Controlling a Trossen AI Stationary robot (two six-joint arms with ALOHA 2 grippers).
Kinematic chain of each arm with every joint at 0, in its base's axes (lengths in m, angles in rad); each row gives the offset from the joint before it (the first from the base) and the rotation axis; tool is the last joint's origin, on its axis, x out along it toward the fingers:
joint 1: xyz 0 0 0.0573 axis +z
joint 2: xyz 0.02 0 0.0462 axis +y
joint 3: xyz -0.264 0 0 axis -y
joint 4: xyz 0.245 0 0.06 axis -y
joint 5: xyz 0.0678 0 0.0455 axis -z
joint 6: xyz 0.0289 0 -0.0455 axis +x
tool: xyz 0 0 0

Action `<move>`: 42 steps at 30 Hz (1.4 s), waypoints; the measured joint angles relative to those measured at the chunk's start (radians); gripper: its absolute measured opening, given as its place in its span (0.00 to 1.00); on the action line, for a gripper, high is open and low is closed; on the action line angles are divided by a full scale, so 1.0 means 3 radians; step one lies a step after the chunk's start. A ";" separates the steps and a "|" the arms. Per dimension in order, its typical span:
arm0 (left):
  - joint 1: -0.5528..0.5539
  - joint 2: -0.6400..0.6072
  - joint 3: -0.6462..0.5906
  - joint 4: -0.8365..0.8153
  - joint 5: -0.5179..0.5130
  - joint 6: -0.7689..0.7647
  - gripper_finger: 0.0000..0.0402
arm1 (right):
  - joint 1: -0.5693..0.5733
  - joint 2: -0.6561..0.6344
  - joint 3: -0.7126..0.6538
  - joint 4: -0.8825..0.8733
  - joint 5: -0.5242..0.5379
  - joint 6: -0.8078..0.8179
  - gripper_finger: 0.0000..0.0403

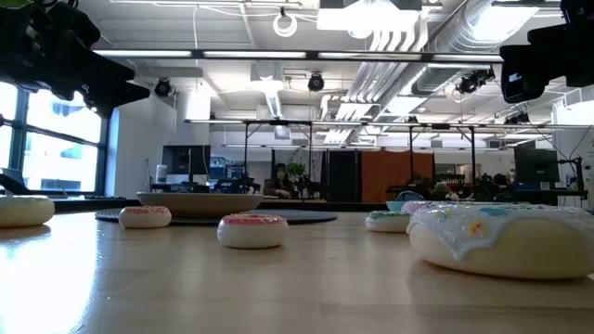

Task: Pick & Place donuts
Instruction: Put the big blue donut on the white plate

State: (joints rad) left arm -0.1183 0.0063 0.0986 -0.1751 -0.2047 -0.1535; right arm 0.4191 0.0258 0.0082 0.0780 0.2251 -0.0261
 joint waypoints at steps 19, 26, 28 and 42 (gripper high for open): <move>-0.0001 0.0000 0.0016 -0.0023 0.0293 -0.0671 0.57 | -0.0001 0.0000 -0.0001 0.0000 0.0001 0.0000 0.38; -0.0001 0.0089 0.0505 -0.0356 0.0100 -0.0944 0.53 | -0.0001 0.0001 0.0000 0.0005 0.0027 -0.0013 0.38; -0.0001 0.0194 0.0780 -0.0673 0.0121 -0.0936 0.50 | -0.0001 0.0001 0.0000 0.0005 0.0076 -0.0085 0.38; 0.0001 0.1570 0.1503 -0.1954 0.0795 -0.1097 0.48 | -0.0001 0.0001 -0.0001 0.0006 0.0123 -0.0291 0.38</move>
State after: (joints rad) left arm -0.1181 0.4773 0.5495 -0.7612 0.0337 -0.4825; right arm 0.4187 0.0261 0.0080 0.0799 0.2619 -0.1133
